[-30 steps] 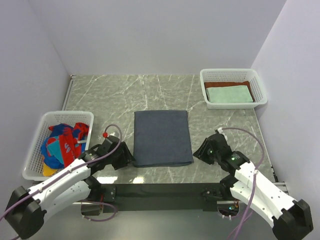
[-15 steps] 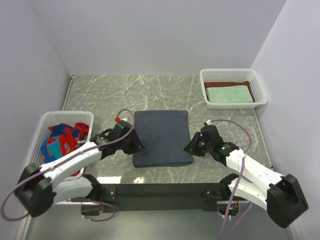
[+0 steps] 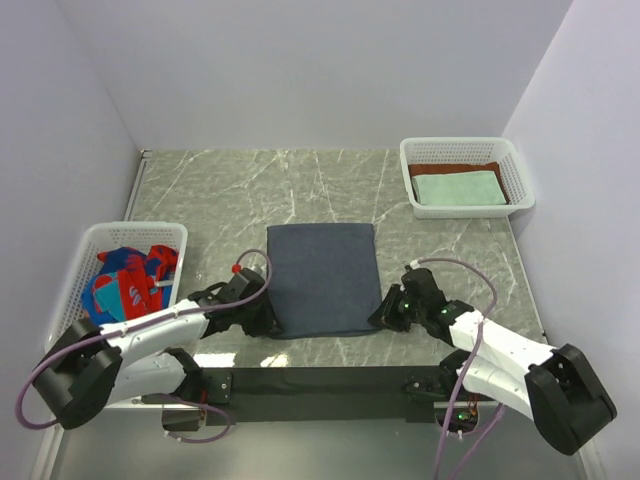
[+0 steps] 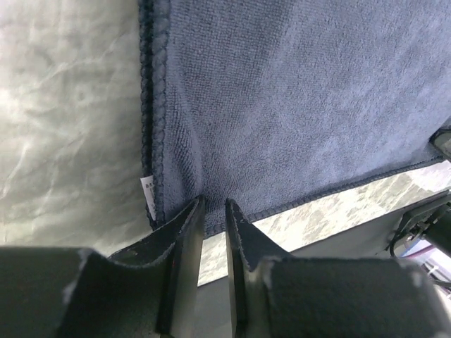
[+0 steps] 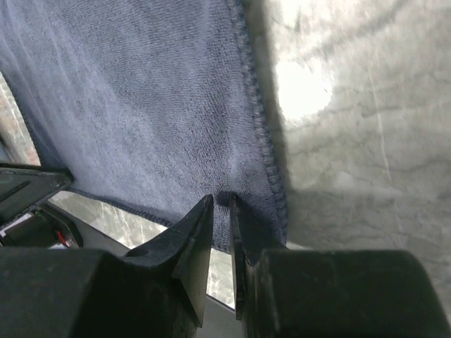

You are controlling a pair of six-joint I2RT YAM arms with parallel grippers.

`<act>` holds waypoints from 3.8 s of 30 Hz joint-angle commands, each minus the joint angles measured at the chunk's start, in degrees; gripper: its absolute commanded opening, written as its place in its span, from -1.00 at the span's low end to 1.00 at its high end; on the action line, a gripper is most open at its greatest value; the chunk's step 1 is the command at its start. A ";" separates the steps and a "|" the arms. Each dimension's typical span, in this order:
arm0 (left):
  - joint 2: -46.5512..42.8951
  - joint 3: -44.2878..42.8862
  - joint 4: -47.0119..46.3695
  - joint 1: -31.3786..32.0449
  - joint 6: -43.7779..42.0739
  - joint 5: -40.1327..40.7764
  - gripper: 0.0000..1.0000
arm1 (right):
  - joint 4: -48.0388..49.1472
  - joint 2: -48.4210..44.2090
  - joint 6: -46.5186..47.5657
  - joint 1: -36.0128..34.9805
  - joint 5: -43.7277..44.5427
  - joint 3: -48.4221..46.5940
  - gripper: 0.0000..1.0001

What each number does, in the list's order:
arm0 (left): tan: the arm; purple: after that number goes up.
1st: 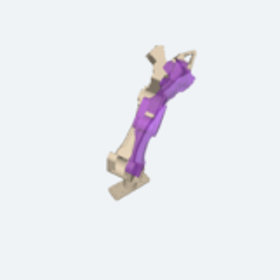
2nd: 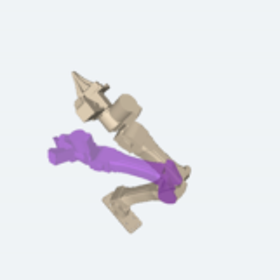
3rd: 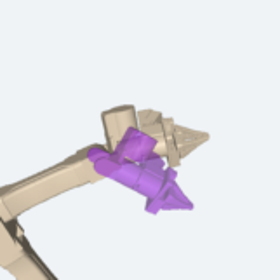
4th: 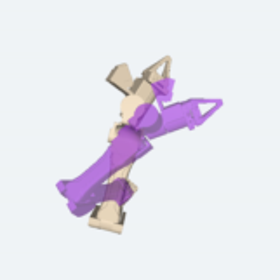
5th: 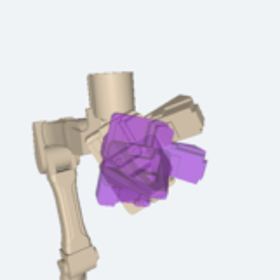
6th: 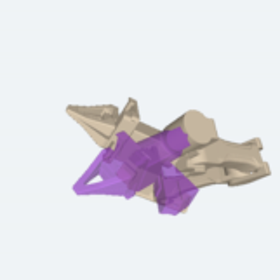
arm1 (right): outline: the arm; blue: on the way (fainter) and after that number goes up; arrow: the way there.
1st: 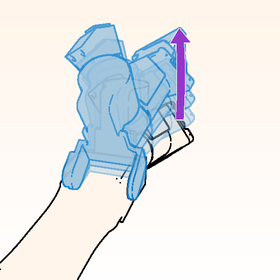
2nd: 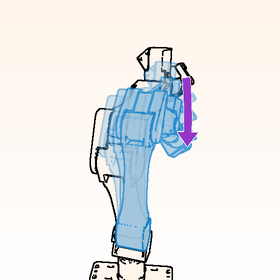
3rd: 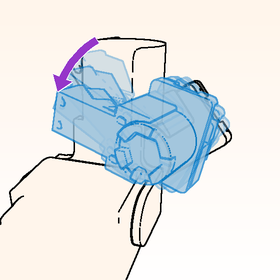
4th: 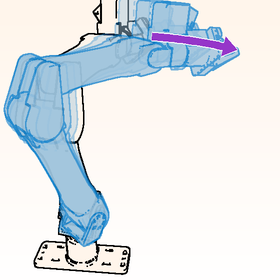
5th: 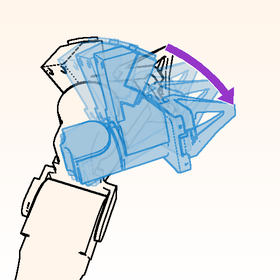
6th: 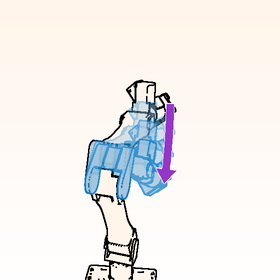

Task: Fold and stack the towels
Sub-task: Fold the towel

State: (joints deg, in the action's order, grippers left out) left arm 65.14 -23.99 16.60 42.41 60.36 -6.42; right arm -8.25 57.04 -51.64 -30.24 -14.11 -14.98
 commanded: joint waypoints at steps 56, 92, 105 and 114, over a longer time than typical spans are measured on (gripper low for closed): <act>28.38 -51.32 8.09 -23.52 -21.15 9.04 0.57 | 0.09 40.09 32.55 18.11 -2.15 -51.71 -0.28; 18.00 -38.06 12.05 -24.13 -42.43 10.72 0.94 | -32.88 67.33 70.27 8.71 2.50 -83.81 0.04; 19.05 -37.97 12.05 -24.04 -42.52 10.72 0.93 | -31.83 68.56 70.80 8.79 8.74 -82.22 0.01; 21.33 -38.50 11.00 -24.13 -43.65 9.94 0.87 | -34.81 69.96 71.41 9.06 5.50 -83.45 -0.17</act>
State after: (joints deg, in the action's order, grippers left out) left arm 85.62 -62.04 29.56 18.41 18.65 4.36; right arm -40.62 125.08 18.26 -21.71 -8.67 -96.79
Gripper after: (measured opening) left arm 0.939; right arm 0.430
